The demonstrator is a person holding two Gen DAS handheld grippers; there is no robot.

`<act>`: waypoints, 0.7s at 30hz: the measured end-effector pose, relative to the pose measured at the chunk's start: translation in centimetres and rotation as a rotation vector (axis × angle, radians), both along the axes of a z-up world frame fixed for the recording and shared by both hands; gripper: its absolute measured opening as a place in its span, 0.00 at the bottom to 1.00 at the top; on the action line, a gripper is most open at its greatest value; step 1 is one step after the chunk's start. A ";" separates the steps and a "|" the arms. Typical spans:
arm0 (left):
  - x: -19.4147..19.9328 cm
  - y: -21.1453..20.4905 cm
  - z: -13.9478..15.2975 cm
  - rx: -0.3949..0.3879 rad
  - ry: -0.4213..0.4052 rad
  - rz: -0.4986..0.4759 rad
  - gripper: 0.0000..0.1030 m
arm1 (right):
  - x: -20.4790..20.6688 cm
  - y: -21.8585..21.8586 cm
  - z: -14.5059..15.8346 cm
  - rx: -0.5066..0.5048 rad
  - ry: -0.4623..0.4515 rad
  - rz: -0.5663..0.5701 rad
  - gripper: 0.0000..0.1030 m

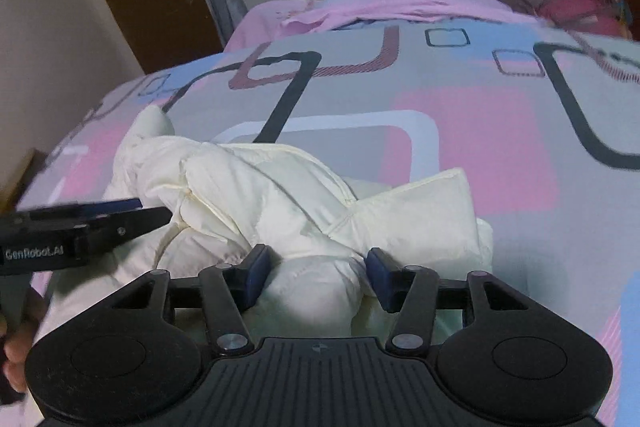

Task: Fold large clothes

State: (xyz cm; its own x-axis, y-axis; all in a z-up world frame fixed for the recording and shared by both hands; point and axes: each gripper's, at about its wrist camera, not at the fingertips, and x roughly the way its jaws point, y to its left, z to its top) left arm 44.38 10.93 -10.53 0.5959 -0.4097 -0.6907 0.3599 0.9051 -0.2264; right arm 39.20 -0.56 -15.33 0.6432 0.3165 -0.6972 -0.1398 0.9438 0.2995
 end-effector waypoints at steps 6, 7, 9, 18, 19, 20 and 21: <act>-0.9 0.6 1.5 0.022 0.005 0.004 0.61 | -1.2 -1.5 2.9 -0.011 -0.022 -0.031 0.53; -2.1 1.1 2.4 0.019 -0.012 0.017 0.61 | -2.4 -1.9 4.1 0.000 -0.056 -0.018 0.53; -4.6 2.1 3.8 -0.015 -0.045 0.023 0.67 | -5.2 -2.4 6.2 0.008 -0.108 0.014 0.53; -16.6 3.4 3.1 0.016 -0.068 0.083 0.67 | -15.0 -1.5 5.4 -0.021 -0.098 0.143 0.53; -17.2 3.4 2.8 0.013 -0.064 0.094 0.67 | -15.3 -1.5 4.7 -0.024 -0.077 0.138 0.53; -17.8 3.5 2.5 0.012 -0.057 0.109 0.67 | -15.6 -1.5 4.0 -0.021 -0.058 0.132 0.53; -18.1 3.6 2.2 0.014 -0.053 0.119 0.68 | -15.7 -1.4 3.2 -0.018 -0.048 0.129 0.53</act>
State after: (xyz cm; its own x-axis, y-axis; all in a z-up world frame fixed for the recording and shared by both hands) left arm 26.28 14.49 -8.30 0.6753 -0.3241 -0.6625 0.2605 0.9452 -0.1969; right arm 23.50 -2.01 -12.13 0.6306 0.3863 -0.6731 -0.2738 0.9223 0.2728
